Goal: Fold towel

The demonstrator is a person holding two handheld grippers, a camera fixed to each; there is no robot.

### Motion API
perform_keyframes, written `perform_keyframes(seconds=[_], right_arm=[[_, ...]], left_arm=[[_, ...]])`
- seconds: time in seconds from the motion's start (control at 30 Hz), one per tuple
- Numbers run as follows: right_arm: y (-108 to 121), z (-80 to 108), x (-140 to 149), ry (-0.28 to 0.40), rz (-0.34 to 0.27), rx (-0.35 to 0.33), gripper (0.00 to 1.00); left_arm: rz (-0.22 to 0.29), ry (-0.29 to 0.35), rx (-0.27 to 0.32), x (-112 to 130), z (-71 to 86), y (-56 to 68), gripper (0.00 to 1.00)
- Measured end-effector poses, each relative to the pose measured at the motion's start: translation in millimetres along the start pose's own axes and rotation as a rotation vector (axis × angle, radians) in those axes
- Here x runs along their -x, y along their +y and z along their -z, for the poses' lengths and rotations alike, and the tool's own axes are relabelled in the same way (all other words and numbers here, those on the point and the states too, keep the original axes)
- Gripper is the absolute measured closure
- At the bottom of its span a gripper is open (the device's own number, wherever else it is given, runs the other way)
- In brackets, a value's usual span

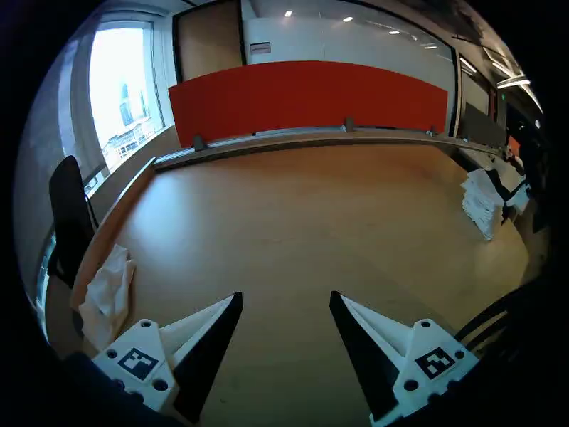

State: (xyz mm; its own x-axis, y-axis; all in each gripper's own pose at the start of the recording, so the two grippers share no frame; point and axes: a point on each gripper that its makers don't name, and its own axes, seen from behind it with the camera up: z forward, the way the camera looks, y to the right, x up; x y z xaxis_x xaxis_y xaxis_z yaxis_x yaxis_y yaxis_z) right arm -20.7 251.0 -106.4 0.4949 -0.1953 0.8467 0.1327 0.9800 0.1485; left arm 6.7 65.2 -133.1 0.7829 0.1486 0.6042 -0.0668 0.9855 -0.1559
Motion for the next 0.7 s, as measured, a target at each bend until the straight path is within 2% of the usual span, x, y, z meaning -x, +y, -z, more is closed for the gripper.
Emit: perform_keyframes(seconds=[0.13,0.27,0.47,0.7], right_arm=[[-4.8,1.7,-4.9,0.025,-0.048,0.008,0.06],[-12.0,3.4,-12.4,0.062,-0.122,0.012,0.06],[-16.4,5.3,-23.8,0.114,-0.222,0.050,0.06],[-23.7,10.3,-42.9,0.196,-0.301,0.069,0.06]], left_arm=[[0.011,0.006,-0.007,-2.2,-0.3,-2.2,0.09],[0.029,0.012,-0.012,-4.0,-0.7,-4.2,0.09],[0.056,0.015,-0.012,-4.8,-2.5,-5.8,0.09],[0.065,0.022,-0.012,-7.7,-3.4,-5.9,0.09]])
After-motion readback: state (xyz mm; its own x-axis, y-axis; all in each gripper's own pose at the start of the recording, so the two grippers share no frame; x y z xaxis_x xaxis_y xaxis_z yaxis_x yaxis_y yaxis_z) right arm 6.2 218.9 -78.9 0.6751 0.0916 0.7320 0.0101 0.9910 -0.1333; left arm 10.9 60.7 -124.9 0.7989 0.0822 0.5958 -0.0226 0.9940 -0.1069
